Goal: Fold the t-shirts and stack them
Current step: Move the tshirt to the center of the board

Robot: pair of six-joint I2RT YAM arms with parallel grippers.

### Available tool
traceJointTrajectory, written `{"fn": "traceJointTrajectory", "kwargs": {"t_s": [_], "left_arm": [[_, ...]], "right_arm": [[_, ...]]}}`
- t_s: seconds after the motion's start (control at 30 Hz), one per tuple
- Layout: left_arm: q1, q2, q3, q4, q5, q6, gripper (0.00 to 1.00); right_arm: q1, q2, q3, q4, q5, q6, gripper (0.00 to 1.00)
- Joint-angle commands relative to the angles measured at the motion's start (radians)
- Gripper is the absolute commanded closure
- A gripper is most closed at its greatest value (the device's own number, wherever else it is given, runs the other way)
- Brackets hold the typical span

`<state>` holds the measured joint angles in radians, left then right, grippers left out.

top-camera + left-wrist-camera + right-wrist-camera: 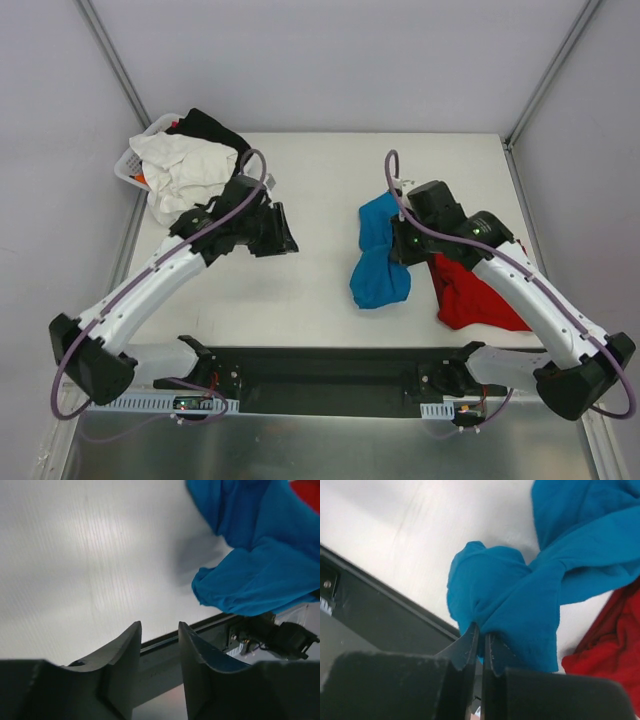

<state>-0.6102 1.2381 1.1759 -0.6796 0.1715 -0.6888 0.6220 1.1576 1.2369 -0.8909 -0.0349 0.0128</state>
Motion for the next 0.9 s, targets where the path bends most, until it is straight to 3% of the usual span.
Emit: {"fn": "traceJointTrajectory", "kwargs": {"t_s": [0.0,0.2,0.53,0.87], "left_arm": [[0.0,-0.144,-0.021,0.031,-0.203,-0.037,0.67],[-0.002,-0.222,-0.055,0.026,-0.244,-0.069,0.56],[-0.002,-0.365,-0.073,0.02,-0.371,-0.043,0.54],[0.0,-0.281,-0.029,0.02,-0.368,-0.014,0.53]], "right_arm": [[0.061,0.034,0.113,-0.005,-0.094,-0.096,0.99],[0.074,-0.004,0.228,0.004,-0.074,-0.08,0.99],[0.082,-0.102,0.341,-0.014,0.029,-0.073,0.99],[0.082,-0.286,0.343,-0.082,0.233,-0.016,0.99]]}}
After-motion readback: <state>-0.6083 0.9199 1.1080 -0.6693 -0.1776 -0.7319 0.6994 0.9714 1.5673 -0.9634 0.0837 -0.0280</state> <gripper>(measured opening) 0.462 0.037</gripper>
